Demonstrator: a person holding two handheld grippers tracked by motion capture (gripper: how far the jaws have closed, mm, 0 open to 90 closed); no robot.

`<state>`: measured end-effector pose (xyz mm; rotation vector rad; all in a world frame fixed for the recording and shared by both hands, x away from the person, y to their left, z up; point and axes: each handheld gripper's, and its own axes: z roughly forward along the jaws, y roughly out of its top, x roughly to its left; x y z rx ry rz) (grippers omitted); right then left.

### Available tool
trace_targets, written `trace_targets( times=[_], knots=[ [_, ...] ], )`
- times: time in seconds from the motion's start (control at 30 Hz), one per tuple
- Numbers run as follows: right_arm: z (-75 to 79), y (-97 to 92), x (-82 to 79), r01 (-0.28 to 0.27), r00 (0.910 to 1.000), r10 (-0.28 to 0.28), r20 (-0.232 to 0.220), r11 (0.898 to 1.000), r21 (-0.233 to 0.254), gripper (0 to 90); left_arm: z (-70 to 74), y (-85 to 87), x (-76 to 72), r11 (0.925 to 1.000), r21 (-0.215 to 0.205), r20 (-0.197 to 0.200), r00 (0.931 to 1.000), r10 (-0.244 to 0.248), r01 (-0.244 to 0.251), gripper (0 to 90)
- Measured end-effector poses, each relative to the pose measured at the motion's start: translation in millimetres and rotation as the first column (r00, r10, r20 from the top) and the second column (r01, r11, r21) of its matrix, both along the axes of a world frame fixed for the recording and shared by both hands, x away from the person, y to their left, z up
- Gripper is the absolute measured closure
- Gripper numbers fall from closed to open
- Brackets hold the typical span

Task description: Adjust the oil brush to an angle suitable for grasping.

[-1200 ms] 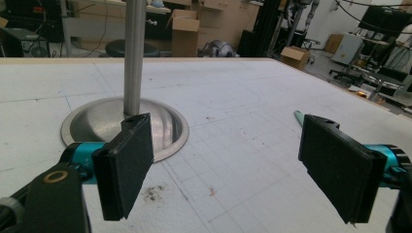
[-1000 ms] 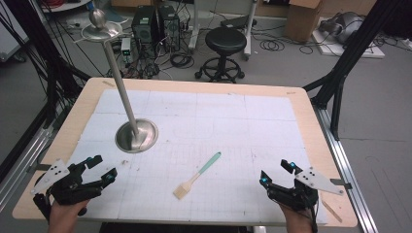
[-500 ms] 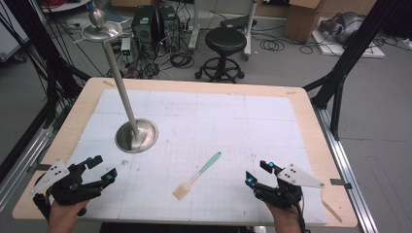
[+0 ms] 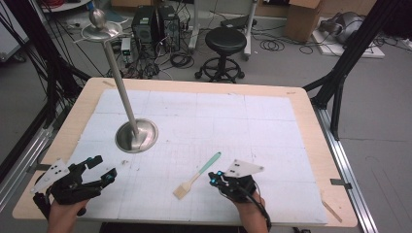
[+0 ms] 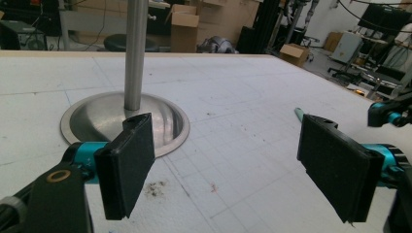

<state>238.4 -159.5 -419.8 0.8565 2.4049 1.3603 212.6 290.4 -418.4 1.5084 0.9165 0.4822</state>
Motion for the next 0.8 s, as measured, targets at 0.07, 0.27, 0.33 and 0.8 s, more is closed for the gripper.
trace_targets(
  times=[0.07,0.27,0.33,0.8],
  knots=[
    [-6.2,13.6,4.5,-0.017,0.9996,0.016,-0.024,1.0,-0.023,89.2,0.0,1.0,0.0,1.0,-0.002,0.0,1.0,0.003,-0.003,21.6],
    [-22.3,48.0,9.9,-0.093,0.9932,0.083,-0.082,0.988,-0.122,89.2,-0.2,2.4,0.3,1.0,-0.008,-0.003,1.0,0.005,-0.005,21.7],
    [-25.2,56.4,10.2,-0.102,0.9918,0.089,-0.092,0.983,-0.154,89.2,-0.2,2.3,0.5,1.0,-0.003,-0.005,1.0,0.002,-0.002,21.7],
    [-22.2,85.0,26.4,-0.124,0.9893,0.107,-0.1,0.975,-0.184,89.2,-0.5,2.2,1.2,1.0,-0.006,-0.009,1.0,-0.002,0.002,21.9]
  ],
)
